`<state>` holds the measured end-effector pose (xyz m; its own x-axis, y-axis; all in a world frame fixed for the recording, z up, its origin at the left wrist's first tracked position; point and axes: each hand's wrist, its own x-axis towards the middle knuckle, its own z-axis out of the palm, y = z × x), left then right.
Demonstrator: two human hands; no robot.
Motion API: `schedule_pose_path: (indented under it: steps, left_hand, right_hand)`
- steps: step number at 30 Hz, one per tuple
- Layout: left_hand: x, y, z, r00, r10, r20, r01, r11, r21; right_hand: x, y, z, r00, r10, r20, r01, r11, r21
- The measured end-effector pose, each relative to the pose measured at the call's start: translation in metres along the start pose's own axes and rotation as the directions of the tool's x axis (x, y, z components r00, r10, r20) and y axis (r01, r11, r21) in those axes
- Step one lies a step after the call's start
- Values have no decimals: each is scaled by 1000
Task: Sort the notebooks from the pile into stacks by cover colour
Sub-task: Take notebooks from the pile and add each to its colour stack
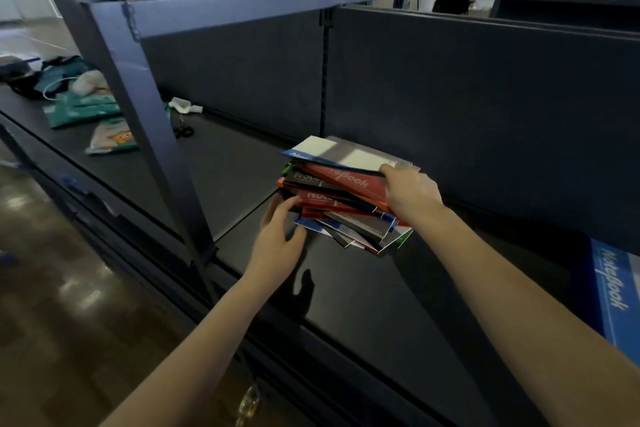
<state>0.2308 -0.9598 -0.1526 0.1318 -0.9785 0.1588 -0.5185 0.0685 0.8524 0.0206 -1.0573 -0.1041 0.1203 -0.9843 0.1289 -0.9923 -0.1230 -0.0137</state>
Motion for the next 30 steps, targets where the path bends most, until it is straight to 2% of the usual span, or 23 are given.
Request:
schedule_pose_path:
  steps: [3, 6, 11, 22, 27, 30]
  left_hand:
    - [2, -3, -1, 1000, -5, -2, 5, 1000, 17]
    - [1, -2, 4, 1000, 0, 14, 0, 1000, 9]
    - [-1, -1, 14, 998, 59, 15, -59, 998, -1]
    - [-3, 4, 23, 989, 146, -2, -145, 987, -68]
    - [-8, 9, 20, 991, 134, -32, -137, 974, -182]
    - [-9, 16, 24, 996, 94, -5, -89, 914, -397]
  right_hand:
    - [-10, -3, 2, 1000, 13, 1, -13, 993, -118]
    - [-14, -4, 2, 1000, 16, -13, -18, 989, -145]
    - [-24, 0, 1, 997, -65, 33, 64, 997, 40]
    - [-25, 1, -5, 995, -104, 9, 103, 993, 52]
    - [-34, 0, -12, 986, -149, -70, 140, 983, -117]
    - [-52, -9, -12, 972, -194, -136, 167, 968, -187]
